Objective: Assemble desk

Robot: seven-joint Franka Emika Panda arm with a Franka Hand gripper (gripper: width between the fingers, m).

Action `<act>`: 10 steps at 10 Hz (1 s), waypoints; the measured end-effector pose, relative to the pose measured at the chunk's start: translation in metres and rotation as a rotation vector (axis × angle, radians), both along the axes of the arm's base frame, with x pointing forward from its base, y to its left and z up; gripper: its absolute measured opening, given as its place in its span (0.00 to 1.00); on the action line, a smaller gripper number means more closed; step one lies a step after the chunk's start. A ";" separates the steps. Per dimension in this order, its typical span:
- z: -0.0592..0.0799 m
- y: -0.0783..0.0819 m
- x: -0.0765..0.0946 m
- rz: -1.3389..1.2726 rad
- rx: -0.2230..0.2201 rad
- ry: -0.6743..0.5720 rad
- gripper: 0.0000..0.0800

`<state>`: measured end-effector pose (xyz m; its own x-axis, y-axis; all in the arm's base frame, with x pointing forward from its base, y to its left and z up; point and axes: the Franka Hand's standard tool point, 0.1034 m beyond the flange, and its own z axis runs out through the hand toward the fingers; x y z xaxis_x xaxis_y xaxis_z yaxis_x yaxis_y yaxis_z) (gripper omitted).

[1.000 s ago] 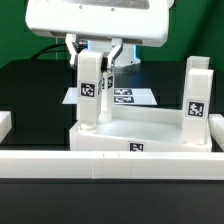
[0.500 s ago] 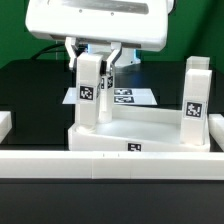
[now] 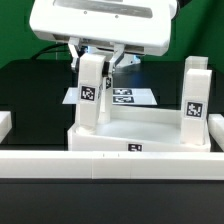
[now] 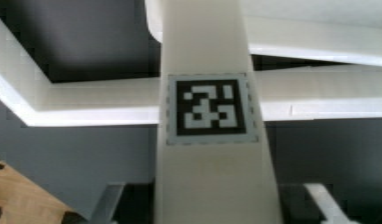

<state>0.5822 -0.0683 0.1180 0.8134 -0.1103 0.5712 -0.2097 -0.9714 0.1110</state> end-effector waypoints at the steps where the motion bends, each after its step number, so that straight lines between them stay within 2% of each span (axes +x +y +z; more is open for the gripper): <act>1: 0.000 0.000 0.000 -0.001 0.001 0.001 0.36; 2: 0.000 0.000 0.000 -0.001 0.000 0.001 0.49; 3: 0.000 0.000 0.000 -0.001 0.000 0.001 0.67; 4: 0.000 0.000 0.000 -0.001 0.000 0.001 0.77; 7: 0.001 -0.001 0.001 0.000 0.005 0.009 0.81; 10: 0.017 -0.008 0.004 0.007 0.010 0.011 0.81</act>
Offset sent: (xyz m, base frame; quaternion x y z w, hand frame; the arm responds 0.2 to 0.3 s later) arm 0.0000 0.0000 0.0000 0.0000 0.0000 0.0000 1.0000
